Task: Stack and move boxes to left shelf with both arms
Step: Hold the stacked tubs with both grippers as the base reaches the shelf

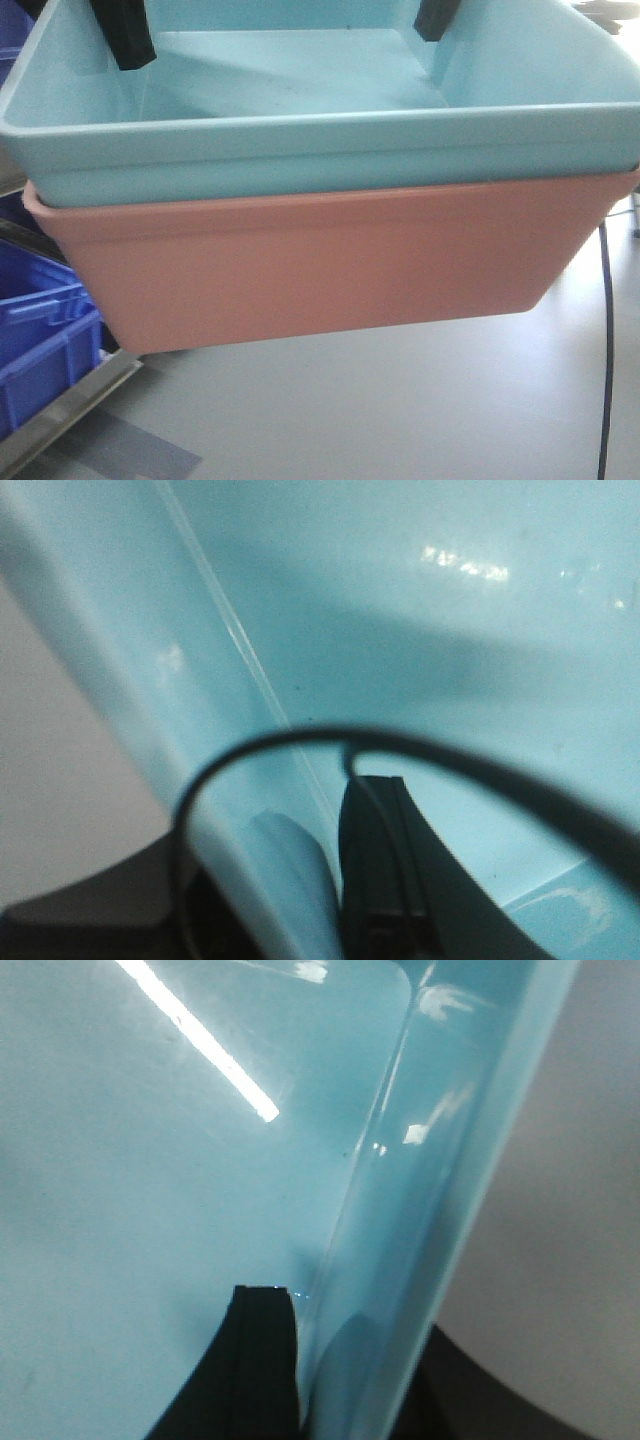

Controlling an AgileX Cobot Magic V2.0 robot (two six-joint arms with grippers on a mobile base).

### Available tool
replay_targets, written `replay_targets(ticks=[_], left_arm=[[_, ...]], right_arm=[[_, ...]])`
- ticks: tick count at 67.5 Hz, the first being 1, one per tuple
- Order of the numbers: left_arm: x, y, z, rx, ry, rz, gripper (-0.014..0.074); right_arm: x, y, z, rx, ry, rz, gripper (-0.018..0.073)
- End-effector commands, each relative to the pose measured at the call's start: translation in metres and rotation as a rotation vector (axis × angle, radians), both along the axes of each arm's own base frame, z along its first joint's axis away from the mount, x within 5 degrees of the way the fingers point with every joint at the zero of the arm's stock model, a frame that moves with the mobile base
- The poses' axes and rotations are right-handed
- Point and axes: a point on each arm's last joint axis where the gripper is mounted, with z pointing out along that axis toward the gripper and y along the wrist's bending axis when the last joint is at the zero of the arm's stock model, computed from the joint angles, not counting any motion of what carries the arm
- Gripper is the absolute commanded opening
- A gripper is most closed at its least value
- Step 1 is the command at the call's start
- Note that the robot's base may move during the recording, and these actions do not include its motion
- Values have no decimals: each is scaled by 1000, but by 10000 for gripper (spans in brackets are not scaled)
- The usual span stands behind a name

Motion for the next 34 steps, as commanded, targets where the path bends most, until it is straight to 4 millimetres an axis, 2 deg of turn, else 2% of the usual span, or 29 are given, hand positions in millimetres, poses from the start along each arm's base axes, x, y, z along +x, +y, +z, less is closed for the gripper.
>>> replay_targets(ticks=[1,34], left_arm=[[-20,-23,43,-317,-85,-91,-3],[-21,-24,44,-325,-80,-92,-3]], right_arm=[[-14,17,37,201,-111,54,57],[-14,17,37,201,-110,54,57]])
